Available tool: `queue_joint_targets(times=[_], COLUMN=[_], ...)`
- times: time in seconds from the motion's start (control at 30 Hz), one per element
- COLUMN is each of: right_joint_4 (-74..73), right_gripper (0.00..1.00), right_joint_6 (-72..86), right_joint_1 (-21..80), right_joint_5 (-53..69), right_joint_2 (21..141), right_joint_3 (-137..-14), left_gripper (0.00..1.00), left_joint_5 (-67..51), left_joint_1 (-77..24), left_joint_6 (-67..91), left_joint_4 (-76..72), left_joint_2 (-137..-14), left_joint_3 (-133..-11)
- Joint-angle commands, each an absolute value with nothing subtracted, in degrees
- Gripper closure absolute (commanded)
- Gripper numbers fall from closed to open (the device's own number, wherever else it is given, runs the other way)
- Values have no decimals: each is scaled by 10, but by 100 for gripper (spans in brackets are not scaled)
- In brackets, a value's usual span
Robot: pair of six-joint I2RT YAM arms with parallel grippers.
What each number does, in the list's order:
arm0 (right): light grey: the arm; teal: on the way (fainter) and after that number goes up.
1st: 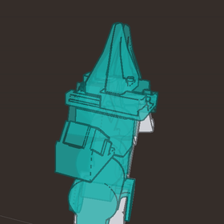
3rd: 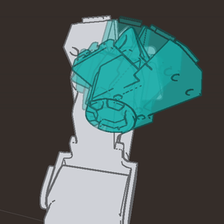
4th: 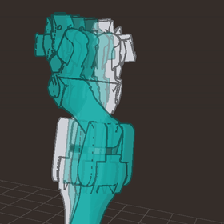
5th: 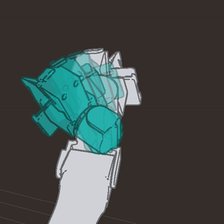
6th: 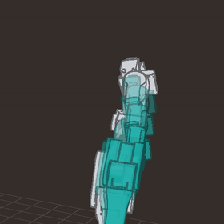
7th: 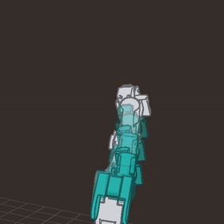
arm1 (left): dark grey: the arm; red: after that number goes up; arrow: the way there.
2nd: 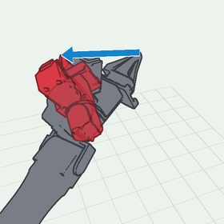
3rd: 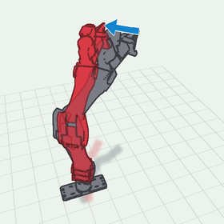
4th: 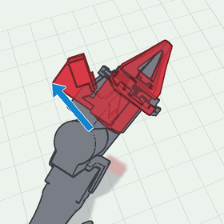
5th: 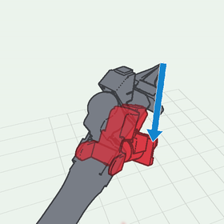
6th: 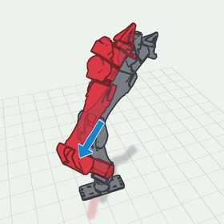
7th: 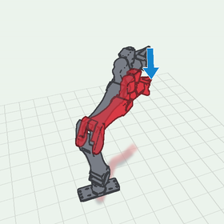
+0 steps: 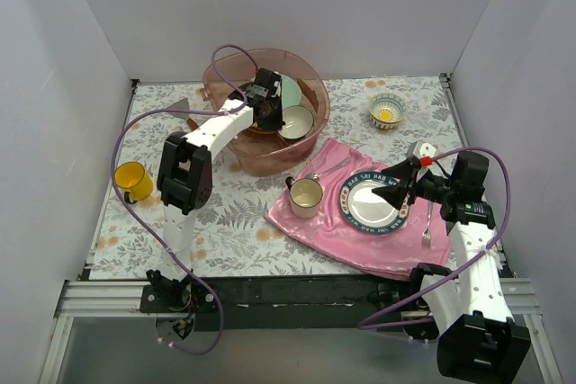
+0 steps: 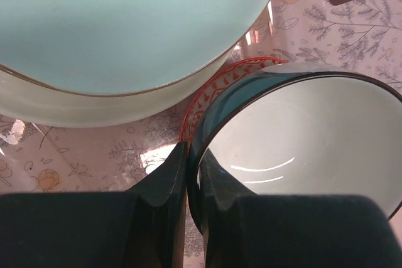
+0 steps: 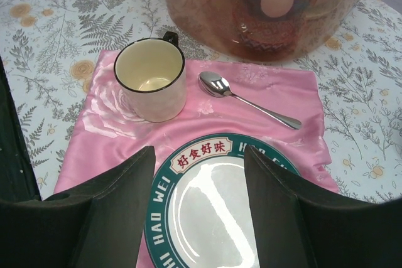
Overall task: Place the mixed dishes into the plastic bin
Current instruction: Place the bowl in the plastic bin.
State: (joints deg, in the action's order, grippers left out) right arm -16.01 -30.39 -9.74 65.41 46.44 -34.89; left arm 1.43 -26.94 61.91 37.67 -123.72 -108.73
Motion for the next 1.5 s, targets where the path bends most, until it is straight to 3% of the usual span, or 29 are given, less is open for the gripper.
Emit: queue_joint_targets(times=[0.0, 0.63, 0.73, 1.17, 1.37, 1.47], right_joint_4=[-151, -150, -151, -151, -149, -148], right_gripper=[34, 33, 33, 33, 33, 33], right_joint_6=[-311, -313, -314, -318, -317, -318], right_joint_1=[-101, -103, -103, -109, -117, -121], right_joint_5=[657, 656, 655, 642, 633, 628], right_joint_2=[457, 459, 460, 466, 470, 473], right_joint_3=[-356, -354, -354, -353, -352, -352], left_gripper=[99, 79, 72, 23, 2, 2], left_joint_5=[1, 1, 1, 1, 1, -15], left_joint_1=[-267, -266, -266, -266, -264, -257], left_joint_6=[613, 614, 615, 613, 603, 599], left_joint_4=[372, 385, 388, 335, 246, 190], left_joint_2=[-1227, -1227, -1221, -1097, -973, -891], left_joint_3=[-1119, -1120, -1125, -1073, -925, -840])
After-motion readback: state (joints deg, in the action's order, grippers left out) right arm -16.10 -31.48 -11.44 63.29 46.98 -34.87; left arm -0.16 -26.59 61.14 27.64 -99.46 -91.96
